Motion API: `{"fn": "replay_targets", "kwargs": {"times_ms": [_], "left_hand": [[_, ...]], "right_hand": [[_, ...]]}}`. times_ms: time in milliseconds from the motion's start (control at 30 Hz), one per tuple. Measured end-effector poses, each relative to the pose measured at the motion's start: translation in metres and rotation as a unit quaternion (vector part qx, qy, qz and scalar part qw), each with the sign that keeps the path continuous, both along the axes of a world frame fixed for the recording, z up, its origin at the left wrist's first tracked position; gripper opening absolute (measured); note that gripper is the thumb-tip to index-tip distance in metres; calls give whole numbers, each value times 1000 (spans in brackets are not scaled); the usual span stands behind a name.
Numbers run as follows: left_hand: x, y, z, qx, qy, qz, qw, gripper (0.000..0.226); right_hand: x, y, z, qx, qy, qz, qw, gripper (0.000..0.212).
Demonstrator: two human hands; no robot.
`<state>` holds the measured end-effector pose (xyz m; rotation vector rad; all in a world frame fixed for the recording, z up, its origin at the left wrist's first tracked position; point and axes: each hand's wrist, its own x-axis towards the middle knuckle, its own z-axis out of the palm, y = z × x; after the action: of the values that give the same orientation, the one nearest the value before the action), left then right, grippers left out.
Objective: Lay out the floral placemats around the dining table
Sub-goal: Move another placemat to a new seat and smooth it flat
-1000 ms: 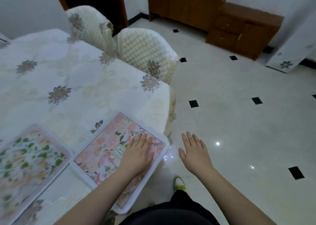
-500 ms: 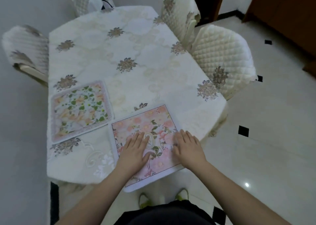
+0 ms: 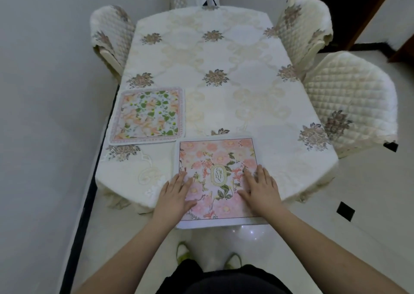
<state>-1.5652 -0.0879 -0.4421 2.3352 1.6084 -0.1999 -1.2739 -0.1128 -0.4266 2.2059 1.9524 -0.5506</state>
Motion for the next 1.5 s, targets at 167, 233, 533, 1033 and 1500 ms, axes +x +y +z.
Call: {"fn": "replay_targets", "kwargs": {"times_ms": [167,233,533,1033,1500], "left_hand": [[6,-3,7,-35,25,73,996,81],[10,-3,13,-61,31,88,994,83],[4,0,13,-76,0,75,994,88],[4,-4,42,-67,-321,168,930,68],[-8,7,58,-194,-455,282,822,49]], "right_hand": [[1,0,2,-1,9,-12,1000,74],[-1,-2,4,-6,19,-28,999,72],[-14,3,7,-29,-9,-109,994,76],[-3,-4,36,163,265,-232,922,76],[-15,-36,47,94,359,-316,873,57]]}}
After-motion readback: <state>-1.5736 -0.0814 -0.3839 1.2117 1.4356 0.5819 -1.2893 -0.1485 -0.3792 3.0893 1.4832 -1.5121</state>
